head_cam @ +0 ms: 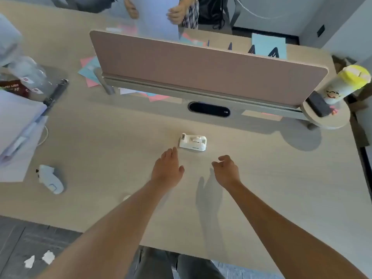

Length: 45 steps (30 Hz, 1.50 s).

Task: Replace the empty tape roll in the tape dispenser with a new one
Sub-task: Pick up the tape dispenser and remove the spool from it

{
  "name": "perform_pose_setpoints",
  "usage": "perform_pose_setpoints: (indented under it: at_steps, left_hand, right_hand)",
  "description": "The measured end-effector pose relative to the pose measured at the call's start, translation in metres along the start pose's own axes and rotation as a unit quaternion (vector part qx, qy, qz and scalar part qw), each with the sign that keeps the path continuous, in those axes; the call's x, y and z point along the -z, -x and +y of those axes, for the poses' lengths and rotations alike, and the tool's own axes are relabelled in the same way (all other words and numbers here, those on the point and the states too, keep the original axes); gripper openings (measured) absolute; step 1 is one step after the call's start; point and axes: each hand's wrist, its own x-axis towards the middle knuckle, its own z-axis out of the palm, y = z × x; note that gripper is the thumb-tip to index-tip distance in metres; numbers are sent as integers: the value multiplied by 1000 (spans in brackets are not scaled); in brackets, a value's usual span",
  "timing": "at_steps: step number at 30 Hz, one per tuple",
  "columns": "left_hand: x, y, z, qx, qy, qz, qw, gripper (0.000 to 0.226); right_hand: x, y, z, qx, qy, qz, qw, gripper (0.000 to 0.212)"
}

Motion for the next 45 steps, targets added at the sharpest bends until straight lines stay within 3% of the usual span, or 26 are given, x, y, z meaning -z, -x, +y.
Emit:
perform_pose_setpoints:
  at_steps: [5,11,15,20,39,45]
  left_hand:
    - [-15,-43,-9,28,49,-24,998,74]
    - [-24,-96,-10,19,115,10,993,74]
    - [-36,-121,-8,11,149,40,988,77]
    - [-48,-127,-9,23,215,99,971,61]
    - [-108,3,-1,79,210,100,969,65]
    - [-138,52,0,107,246,139,953,66]
  right_hand:
    - [-17,-39,-6,11,32,3,999,60]
    - [-33,-83,-22,114,98,17,988,79]
    - [-41,-106,-26,188,144,16,972,75]
    - [-46,-113,-22,219,148,21,964,65]
    - [-70,0,61,221,100,11,970,62]
    - [-84,38,94,228,91,10,969,63]
